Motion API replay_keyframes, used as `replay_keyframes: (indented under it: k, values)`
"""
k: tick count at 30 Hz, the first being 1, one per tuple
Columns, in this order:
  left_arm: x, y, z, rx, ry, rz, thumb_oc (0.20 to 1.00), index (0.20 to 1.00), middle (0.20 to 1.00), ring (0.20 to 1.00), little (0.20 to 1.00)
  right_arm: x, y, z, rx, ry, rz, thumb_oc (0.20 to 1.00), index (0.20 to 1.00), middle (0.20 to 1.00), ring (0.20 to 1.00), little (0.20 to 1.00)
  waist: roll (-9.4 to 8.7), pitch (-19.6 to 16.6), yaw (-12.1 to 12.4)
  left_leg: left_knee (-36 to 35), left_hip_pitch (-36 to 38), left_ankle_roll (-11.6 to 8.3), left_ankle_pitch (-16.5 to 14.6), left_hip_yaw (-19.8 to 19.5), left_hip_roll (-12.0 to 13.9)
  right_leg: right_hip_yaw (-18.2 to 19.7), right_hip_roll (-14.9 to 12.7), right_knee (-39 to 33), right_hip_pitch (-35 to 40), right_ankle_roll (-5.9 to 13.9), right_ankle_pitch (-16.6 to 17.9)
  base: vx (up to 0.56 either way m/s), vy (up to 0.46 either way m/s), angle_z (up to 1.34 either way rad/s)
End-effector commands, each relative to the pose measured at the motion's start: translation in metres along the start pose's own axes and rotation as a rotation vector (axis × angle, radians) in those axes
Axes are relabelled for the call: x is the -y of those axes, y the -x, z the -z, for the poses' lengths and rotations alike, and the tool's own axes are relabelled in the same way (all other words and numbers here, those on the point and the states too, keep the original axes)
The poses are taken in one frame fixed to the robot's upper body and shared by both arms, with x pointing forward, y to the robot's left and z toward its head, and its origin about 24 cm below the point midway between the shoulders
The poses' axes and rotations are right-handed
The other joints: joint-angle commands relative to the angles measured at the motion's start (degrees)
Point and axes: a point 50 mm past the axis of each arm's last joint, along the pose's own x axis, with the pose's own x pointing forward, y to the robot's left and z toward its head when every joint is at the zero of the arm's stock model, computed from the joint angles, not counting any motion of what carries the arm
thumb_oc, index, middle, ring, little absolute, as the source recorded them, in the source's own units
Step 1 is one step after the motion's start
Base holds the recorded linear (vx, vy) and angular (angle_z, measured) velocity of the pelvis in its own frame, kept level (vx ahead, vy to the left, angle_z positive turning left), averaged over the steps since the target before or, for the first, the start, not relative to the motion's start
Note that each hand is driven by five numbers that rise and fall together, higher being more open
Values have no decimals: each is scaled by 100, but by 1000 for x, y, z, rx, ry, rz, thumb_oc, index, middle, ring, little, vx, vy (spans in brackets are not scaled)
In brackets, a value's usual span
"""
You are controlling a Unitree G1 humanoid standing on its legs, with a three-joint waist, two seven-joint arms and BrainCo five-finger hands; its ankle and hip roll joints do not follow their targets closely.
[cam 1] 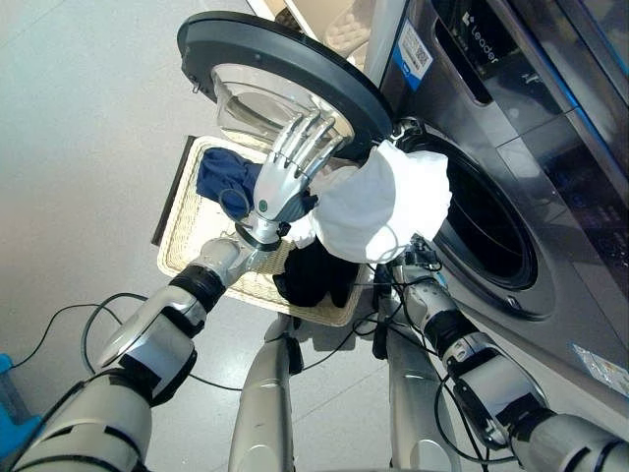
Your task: Put the clothes into the washing machine.
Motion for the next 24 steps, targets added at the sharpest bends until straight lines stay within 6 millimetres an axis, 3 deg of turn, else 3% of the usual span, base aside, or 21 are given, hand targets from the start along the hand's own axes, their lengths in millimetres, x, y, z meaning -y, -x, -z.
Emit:
replay_keyframes:
  k: [1, 9, 16, 20, 21, 22, 24]
  values:
    - [-9, -20, -7, -18, 70, -196, 1000, 1000, 1000, 1000, 1000, -13, -11, 4, -16, -46, -104, 200, 200, 200, 200, 200, 164, -114, 90, -26, -209, -121, -143, 136, -473, -456, 124, 296, 50, 571, -445, 0, 0, 0]
    - [-10, -35, -20, 64, 136, -179, 1000, 1000, 1000, 1000, 1000, -17, -14, 5, -6, -60, -127, 200, 200, 200, 200, 200, 180, -114, 100, 2, -239, -109, -164, 112, -488, -458, 117, 359, 21, 573, -467, 0, 0, 0]
    - [-8, -31, -17, -4, 142, -157, 1000, 1000, 1000, 1000, 1000, -16, -14, 5, 11, -52, -112, 200, 200, 200, 200, 200, 164, -114, 111, -10, -227, -108, -158, 134, -480, -462, 126, 341, 34, 579, -462, 0, 0, 0]
    - [-12, -19, -1, -275, 225, -233, 1000, 1000, 1000, 1000, 1000, -7, -9, -5, 50, -32, -53, 200, 200, 200, 200, 200, 179, -114, 131, 30, -264, -100, -153, 125, -480, -444, 129, 383, -12, 580, -461, 0, 0, 0]
    - [-12, -19, 0, -276, 226, -233, 1000, 1000, 1000, 1000, 1000, -7, -9, -5, 50, -32, -53, 200, 200, 200, 200, 200, 181, -114, 129, 29, -263, -100, -154, 125, -480, -445, 129, 383, -12, 580, -461, 0, 0, 0]
    - [-15, -7, 9, -469, 298, -309, 1000, 1000, 1000, 1000, 1000, -2, -6, -12, 81, -25, -10, 200, 200, 200, 200, 200, 195, -114, 151, 18, -267, -91, -148, 104, -501, -442, 138, 378, -14, 579, -466, 0, 0, 0]
    - [-17, 3, 14, -605, 346, -367, 1000, 1000, 1000, 1000, 1000, 3, -1, -17, 108, -18, 22, 200, 200, 200, 200, 200, 209, -114, 167, 20, -277, -83, -153, 87, -523, -447, 141, 379, -17, 578, -478, -2, -39, 0]
